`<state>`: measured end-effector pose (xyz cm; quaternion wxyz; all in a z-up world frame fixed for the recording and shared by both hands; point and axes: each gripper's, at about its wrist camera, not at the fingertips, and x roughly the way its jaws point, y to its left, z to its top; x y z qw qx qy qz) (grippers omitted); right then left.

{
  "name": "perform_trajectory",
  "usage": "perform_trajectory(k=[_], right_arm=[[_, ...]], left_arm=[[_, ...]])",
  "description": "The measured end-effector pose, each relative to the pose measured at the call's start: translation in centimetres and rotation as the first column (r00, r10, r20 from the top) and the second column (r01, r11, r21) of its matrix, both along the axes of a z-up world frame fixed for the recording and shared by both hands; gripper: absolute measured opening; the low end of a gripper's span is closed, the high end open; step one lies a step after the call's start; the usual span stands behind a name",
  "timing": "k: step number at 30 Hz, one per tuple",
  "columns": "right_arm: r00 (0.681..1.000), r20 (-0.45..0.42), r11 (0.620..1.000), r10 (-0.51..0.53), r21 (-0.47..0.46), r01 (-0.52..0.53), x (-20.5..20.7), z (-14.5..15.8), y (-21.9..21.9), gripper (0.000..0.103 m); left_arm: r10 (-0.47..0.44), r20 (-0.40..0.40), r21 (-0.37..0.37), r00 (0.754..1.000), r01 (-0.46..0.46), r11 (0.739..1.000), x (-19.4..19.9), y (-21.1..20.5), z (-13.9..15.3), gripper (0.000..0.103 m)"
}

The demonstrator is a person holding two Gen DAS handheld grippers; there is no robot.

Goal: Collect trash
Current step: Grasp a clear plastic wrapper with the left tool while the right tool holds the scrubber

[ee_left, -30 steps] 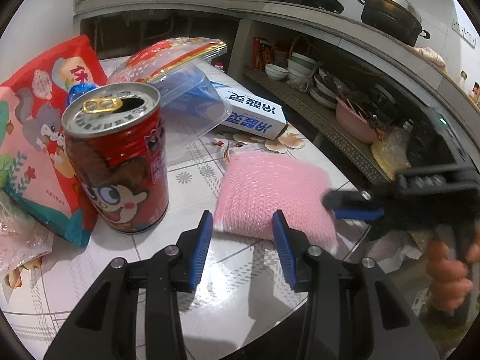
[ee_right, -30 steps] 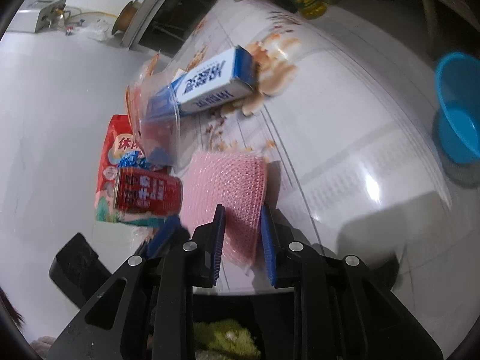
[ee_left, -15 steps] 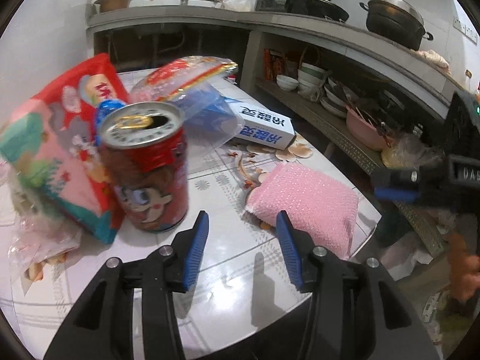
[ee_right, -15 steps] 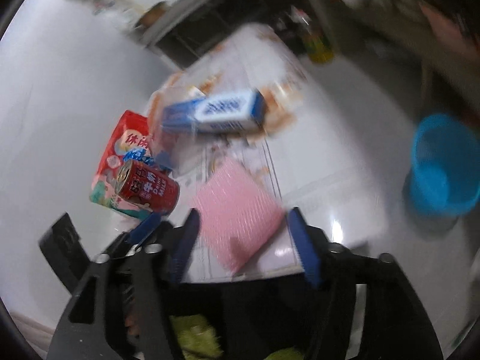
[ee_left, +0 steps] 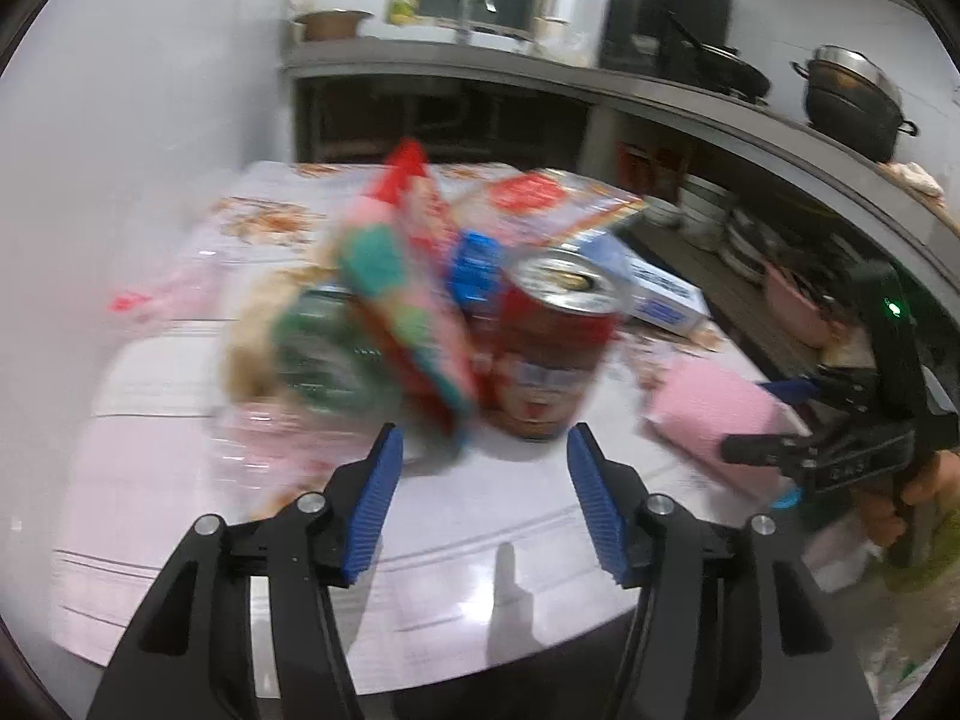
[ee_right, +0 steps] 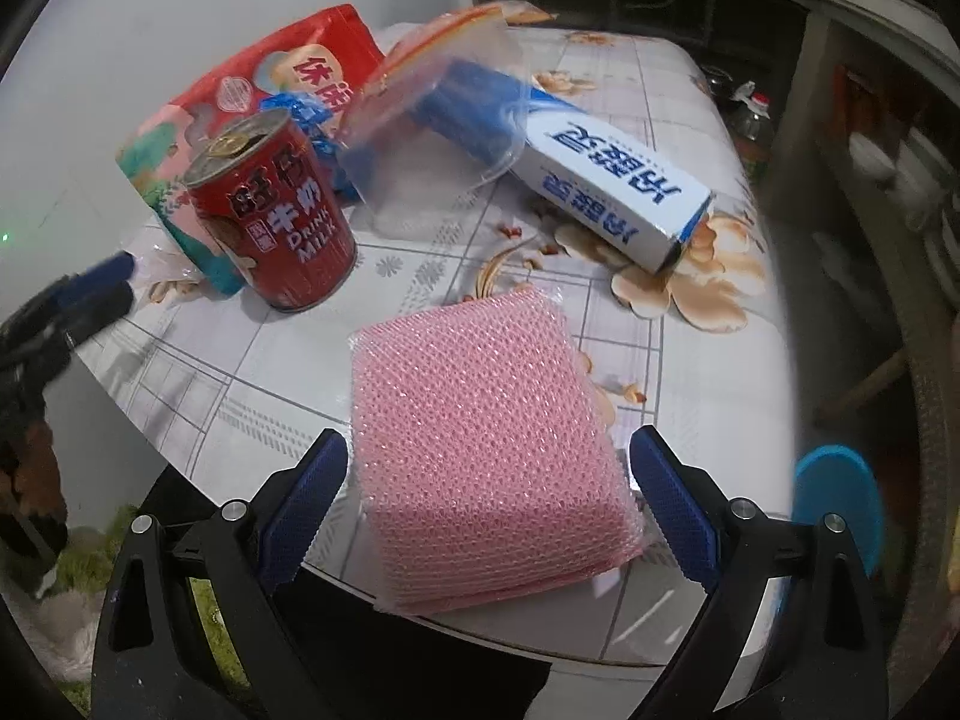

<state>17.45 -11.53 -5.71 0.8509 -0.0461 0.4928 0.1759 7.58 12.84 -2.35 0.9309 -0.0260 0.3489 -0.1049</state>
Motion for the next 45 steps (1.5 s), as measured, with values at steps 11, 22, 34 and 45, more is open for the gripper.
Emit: perform_trajectory(k=[11,22,34,45], right_arm=[[0.993,-0.01,0.989,-0.117,0.086,0.118,-1.7,-0.3,-1.1,0.08],[0.992,-0.021,0.988,-0.125,0.086,0.127,-2.0,-0.2,-0.2,0.08],[0.991,-0.024,0.986,-0.13,0.104,0.132,-1.9,-0.5,-0.1,0.08],[0.989,-0.012,0.982,-0.147,0.119,0.148,-1.6,-0.6,-0.1,0.078]], left_arm=[[0.207,-0.045,0.024,0.977,-0.206,0.978,1.8,7.3,-0.9,0.06],[0.303,0.107,0.264,0.947,-0.321,0.91,10.7,11.9,2.7,0.07],[0.237,-0.137,0.464,0.962,-0.149,0.873,21.0,14.5,-4.7,0.072],[0.247,-0.125,0.431,0.961,-0.172,0.886,21.9,14.0,-4.5,0.018]])
